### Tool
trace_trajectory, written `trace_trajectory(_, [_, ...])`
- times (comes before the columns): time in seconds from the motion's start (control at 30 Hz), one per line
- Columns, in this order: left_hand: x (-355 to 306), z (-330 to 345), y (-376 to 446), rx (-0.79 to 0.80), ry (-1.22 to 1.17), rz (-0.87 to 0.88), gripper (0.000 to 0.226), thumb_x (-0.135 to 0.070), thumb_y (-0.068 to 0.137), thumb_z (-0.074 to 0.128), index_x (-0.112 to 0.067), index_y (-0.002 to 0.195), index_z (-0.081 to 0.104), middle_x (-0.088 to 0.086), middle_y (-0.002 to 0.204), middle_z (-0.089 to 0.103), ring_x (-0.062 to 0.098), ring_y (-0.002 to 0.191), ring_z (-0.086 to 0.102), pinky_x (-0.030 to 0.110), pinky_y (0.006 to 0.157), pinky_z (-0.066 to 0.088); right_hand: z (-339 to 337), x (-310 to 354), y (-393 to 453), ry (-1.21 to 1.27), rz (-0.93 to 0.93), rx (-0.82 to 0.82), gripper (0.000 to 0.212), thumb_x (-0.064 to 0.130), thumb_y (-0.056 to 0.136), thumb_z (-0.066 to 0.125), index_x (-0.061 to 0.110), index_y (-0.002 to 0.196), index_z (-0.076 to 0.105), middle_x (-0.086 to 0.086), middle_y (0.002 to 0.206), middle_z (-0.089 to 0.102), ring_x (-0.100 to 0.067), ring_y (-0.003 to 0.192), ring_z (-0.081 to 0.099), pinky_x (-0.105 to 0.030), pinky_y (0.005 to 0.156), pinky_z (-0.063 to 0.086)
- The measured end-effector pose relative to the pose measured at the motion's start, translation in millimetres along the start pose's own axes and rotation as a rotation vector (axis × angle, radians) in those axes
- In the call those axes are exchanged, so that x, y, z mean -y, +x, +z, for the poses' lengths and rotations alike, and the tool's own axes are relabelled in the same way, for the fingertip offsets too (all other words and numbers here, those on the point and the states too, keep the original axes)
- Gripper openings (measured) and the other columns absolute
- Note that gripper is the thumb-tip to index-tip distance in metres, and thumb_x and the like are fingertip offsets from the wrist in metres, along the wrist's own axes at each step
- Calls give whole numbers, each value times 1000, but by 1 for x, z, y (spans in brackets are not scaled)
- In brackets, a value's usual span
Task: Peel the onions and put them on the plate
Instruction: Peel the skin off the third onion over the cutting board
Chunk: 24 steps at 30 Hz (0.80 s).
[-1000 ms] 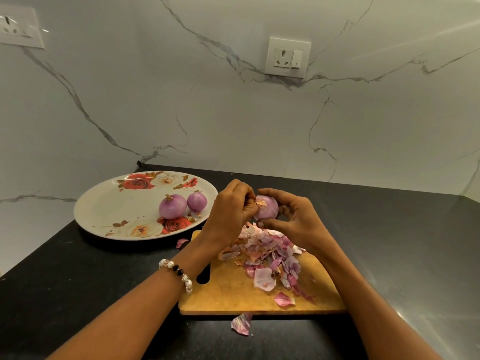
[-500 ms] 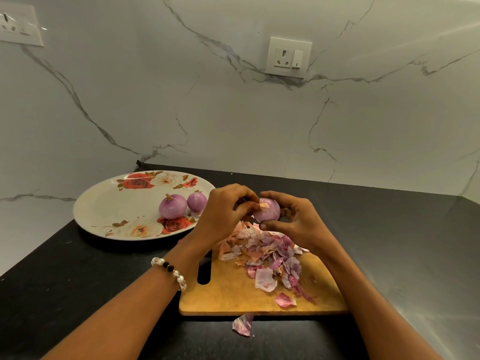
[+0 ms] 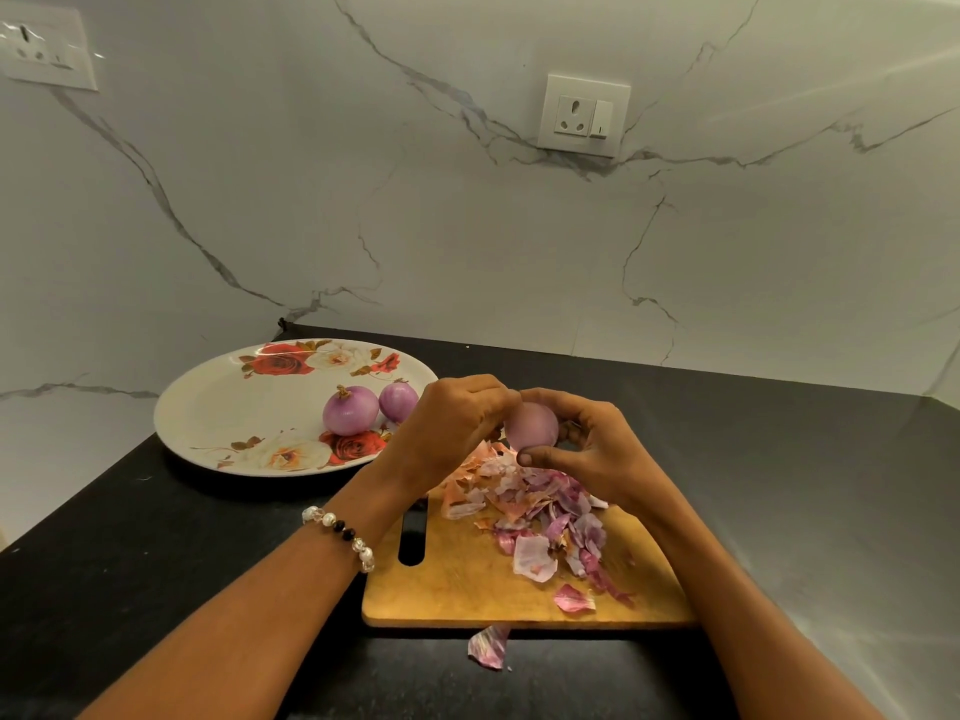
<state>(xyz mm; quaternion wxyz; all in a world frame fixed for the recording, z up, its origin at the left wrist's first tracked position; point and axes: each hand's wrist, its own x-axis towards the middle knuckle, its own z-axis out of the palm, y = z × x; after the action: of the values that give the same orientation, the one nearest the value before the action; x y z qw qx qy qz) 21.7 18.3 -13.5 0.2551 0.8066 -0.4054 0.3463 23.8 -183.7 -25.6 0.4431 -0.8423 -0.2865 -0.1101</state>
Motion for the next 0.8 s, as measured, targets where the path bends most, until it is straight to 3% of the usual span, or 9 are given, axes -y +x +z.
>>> trace_trajectory(0.2, [1,2,0,-69,-48,-60,19,-13,87,60,-3,98,71,7,87,71,12,77,66,4,72,46,0,4,-1,27,-20,-19,58,14,76,82,24,128,56,4,121,64,-10,112,63,-25,96,54])
trace_trajectory(0.37, [-2,9,-1,-227,-109,-180,17,-12,84,68,-4,99,72,5,88,72,2,78,59,2,71,46,3,4,-1,19,-48,-54,61,19,74,83,19,130,57,0,122,65,-12,112,64,-26,95,54])
trace_trajectory(0.5, [-11,16,1,-360,-166,-378,14,-11,85,69,-4,96,72,4,87,70,4,72,59,4,67,48,4,4,1,-10,-88,-116,62,22,73,84,22,129,57,-1,123,64,-20,113,63,-29,95,55])
trace_trajectory(0.67, [-13,19,2,-376,-270,-606,13,-17,89,64,-8,97,69,-4,84,64,4,72,61,7,61,50,6,3,3,-11,-90,-119,62,19,74,84,18,131,58,-1,124,64,-19,113,63,-30,95,55])
trace_trajectory(0.8, [-9,20,3,-380,-361,-733,15,-22,90,62,-10,98,67,2,88,68,14,77,66,21,65,58,4,6,3,59,-71,-101,61,13,74,84,24,128,56,8,122,62,-17,115,63,-28,94,55])
